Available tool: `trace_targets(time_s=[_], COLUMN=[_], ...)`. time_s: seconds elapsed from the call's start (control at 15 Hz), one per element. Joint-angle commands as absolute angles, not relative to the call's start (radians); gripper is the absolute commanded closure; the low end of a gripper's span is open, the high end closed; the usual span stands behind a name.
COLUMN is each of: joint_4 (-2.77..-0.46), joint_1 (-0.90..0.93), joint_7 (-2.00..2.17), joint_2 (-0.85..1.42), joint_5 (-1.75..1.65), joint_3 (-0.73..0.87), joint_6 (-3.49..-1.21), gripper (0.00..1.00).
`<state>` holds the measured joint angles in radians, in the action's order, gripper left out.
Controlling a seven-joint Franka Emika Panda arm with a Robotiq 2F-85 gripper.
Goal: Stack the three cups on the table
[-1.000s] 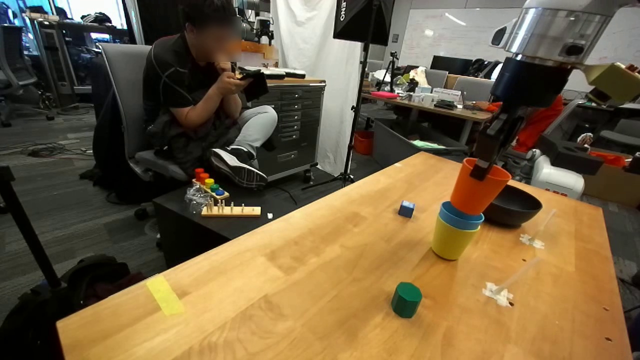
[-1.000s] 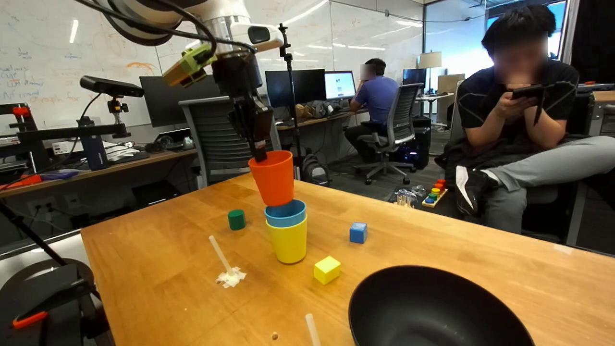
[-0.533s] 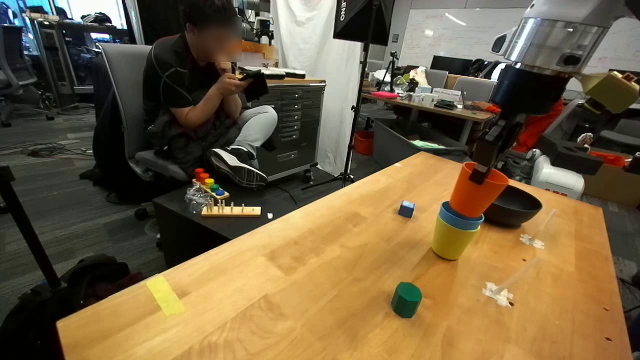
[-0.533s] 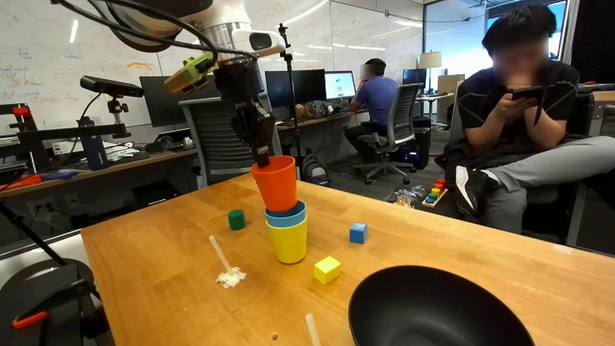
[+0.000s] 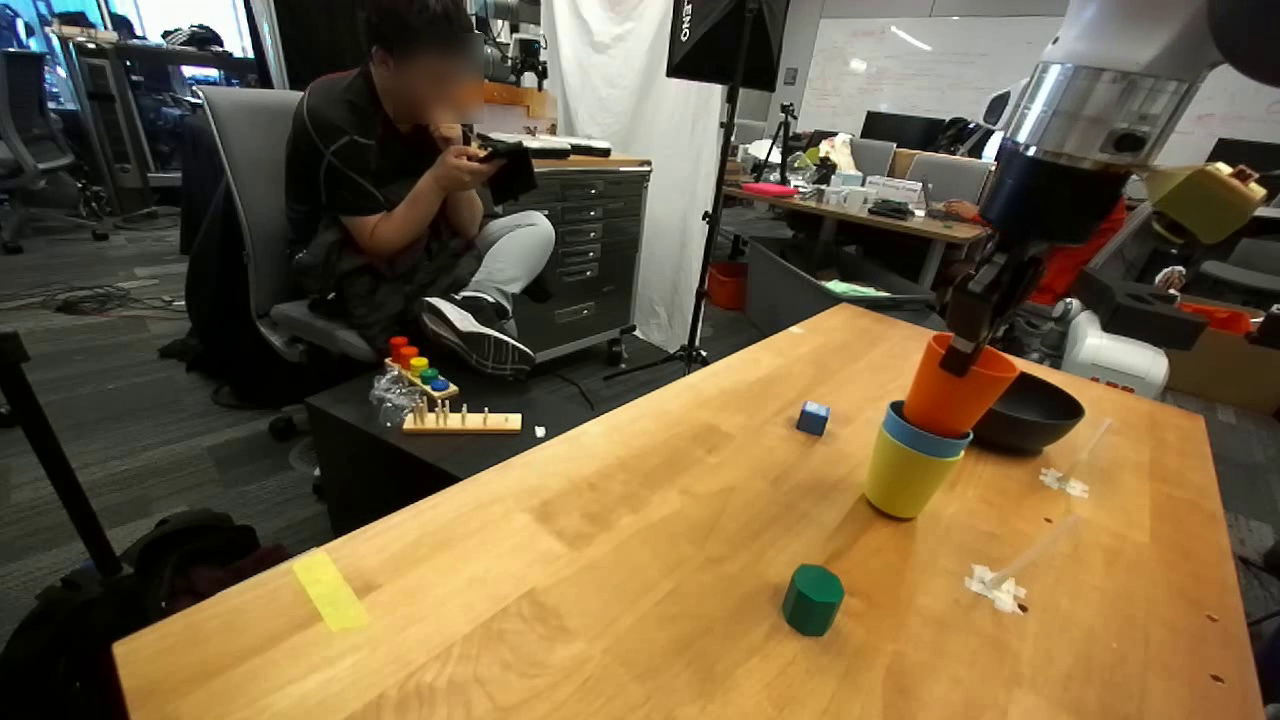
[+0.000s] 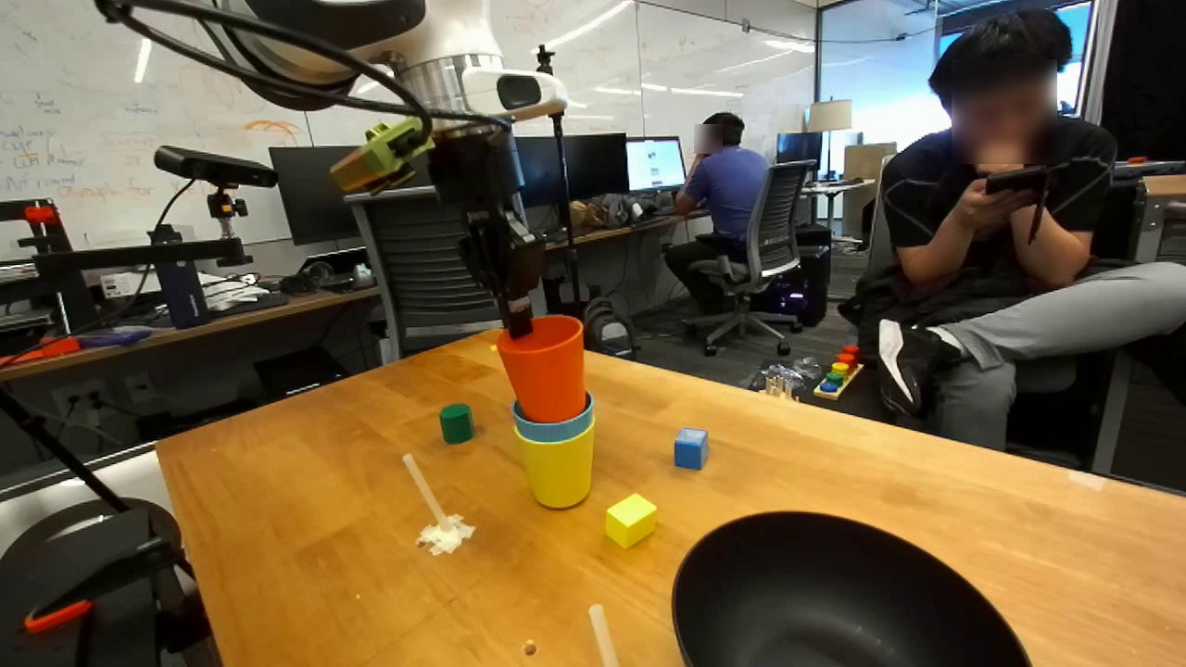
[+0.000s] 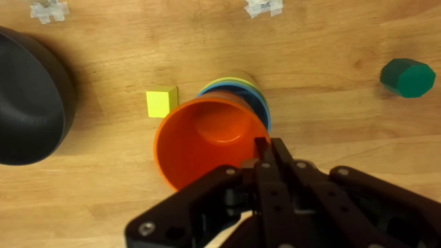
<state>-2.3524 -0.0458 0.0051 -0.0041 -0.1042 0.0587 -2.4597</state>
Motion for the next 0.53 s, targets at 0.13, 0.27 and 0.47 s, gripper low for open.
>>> trace_targets(time_s=[0.13,0.27,0.47], joint_4=[-2.319,-2.316,-2.313], joint_1=[-0.049,-0.049,-0.052], joint_7=[-0.048,-0.073,-0.116], joint_2=[0.033,0.045,0.063], joint_5=[-0.039,-0.005,0.056], joint_3=[0.055,0.054,0.051], joint_6=[-2.466,-2.480,-2.497], gripper=[0.99,0.99,0.99])
